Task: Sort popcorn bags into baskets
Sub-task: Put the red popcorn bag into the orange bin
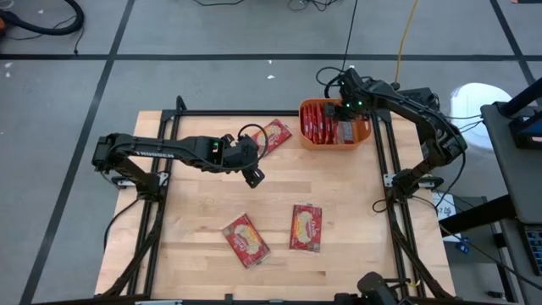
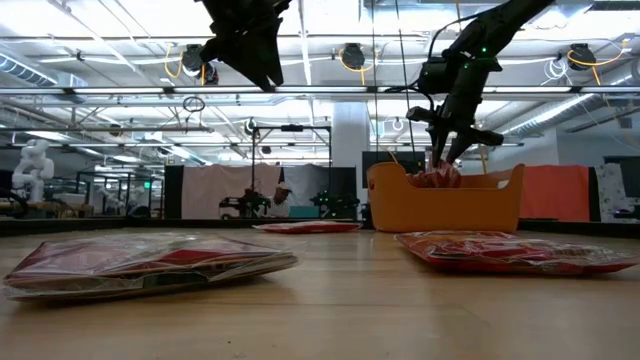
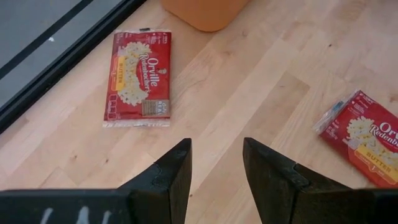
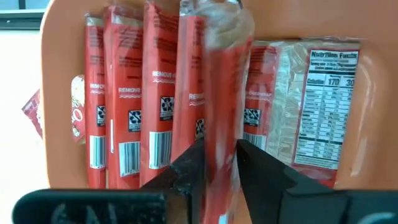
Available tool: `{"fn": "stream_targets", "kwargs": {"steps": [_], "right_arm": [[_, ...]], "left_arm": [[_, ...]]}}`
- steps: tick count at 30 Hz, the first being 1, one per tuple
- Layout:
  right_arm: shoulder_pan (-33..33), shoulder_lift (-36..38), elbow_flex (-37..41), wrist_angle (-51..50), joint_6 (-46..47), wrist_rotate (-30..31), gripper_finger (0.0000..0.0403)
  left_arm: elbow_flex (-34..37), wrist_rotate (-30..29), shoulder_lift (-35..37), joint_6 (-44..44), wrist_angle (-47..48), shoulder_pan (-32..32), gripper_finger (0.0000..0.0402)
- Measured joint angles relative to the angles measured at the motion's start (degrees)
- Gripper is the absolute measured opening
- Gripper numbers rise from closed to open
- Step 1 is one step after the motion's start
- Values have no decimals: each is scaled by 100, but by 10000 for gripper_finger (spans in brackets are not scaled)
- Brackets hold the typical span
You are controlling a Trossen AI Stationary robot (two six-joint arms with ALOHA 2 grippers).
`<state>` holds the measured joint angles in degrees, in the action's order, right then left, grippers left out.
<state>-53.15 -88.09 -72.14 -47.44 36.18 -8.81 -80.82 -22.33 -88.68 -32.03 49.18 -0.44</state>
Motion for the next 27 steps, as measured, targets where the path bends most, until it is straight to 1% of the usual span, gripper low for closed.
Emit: {"fn": "stream_targets", "kwargs": {"steps": [4,7,10,12,16,22,27], "right_arm": [[0,0,0,136,-79,126,102],[0,0,0,432,-143,88,109],[0,0,50,845,-56,-68,108],[0,0,89,930,61,-158,104],[18,0,270,1180,119,-153,97],[24,-2,861,1802,90,-169,93],[37,92,986,1931,163,-30,93]], "left_arm": [[0,0,0,-7,-1,2,147],[0,0,0,-11,-1,4,147],[0,0,0,-11,-1,4,147],[0,-2,0,-15,-1,4,147],[0,-1,0,-33,0,4,147],[0,-2,0,-109,-1,4,147],[0,27,-1,-153,1,4,147]]}}
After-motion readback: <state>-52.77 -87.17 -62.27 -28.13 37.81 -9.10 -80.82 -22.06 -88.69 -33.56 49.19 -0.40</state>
